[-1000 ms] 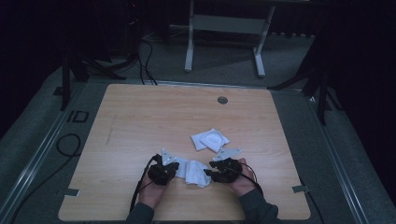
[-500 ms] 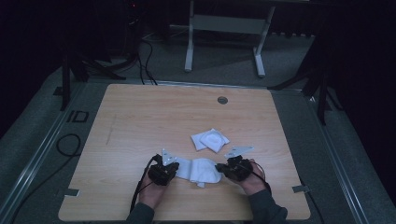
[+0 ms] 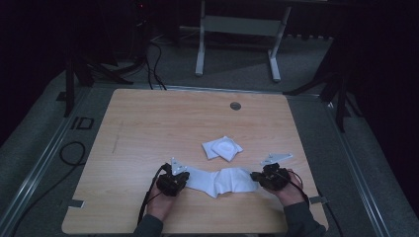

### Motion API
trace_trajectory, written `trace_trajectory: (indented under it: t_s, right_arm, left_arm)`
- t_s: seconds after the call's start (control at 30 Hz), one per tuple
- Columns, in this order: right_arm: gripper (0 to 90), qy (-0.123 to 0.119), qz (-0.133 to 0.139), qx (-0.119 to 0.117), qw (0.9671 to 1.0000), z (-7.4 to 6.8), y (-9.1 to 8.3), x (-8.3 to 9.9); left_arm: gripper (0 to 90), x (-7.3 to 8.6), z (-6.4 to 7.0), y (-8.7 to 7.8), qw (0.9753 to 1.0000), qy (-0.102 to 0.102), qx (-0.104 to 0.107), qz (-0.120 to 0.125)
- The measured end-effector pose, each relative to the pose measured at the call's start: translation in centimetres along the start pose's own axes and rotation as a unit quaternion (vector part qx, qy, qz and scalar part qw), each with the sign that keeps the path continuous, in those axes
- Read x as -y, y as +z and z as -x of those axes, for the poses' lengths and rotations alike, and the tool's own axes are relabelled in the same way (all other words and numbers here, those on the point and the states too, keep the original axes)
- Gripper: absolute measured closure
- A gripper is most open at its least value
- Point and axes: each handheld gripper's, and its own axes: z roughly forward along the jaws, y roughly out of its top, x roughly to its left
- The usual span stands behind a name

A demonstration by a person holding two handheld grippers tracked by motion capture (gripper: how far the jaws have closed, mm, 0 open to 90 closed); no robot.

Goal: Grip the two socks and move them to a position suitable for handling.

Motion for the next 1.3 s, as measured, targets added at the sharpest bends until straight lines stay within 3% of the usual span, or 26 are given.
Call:
trace_trajectory:
  t_s: [0.13, 0.4, 0.47, 0.63, 0.8, 1.0, 1.03, 1.23, 1.3]
  right_arm:
    - [87.2, 0.012, -0.004, 0.011, 0.9999, 0.8, -0.3, 0.5]
    - [82.4, 0.008, -0.021, 0.031, 0.9993, 0.9, 0.3, 0.7]
    - [76.1, 0.014, -0.004, 0.036, 0.9992, 1.1, -0.2, 0.5]
    - [74.6, 0.014, 0.017, 0.047, 0.9987, 1.3, -0.6, -0.4]
    - [74.4, 0.006, 0.029, 0.055, 0.9981, 1.3, 0.4, -2.1]
    - [78.5, 0.007, 0.034, 0.062, 0.9975, 1.8, 2.4, -4.6]
    - [81.3, 0.001, 0.029, 0.061, 0.9977, 2.0, 3.6, -5.9]
    - [84.8, -0.002, 0.013, 0.072, 0.9973, 2.7, 6.0, -8.0]
    - [84.9, 0.006, 0.007, 0.075, 0.9971, 3.1, 6.7, -8.4]
  left_arm:
    - [89.4, 0.0, -0.1, 0.0, 1.0000, 0.002, 0.002, -0.001]
    - [89.4, 0.0, -0.1, 0.0, 1.0000, 0.002, 0.002, -0.001]
    - [89.2, 0.0, -0.1, 0.0, 1.0000, -0.002, 0.004, 0.001]
    - [86.2, 0.1, -0.3, 0.0, 0.9997, -0.011, 0.020, 0.006]
    - [77.2, 0.1, -0.3, -0.2, 0.9997, -0.004, 0.019, 0.012]
    - [75.4, 0.0, -0.7, -0.7, 0.9996, -0.003, 0.011, 0.027]
    - [75.2, 0.0, -1.2, -1.0, 0.9994, -0.012, 0.007, 0.030]
    - [76.3, 0.1, -1.7, -1.1, 0.9993, -0.023, -0.005, 0.031]
    - [76.6, 0.1, -1.8, -1.1, 0.9993, -0.022, -0.007, 0.029]
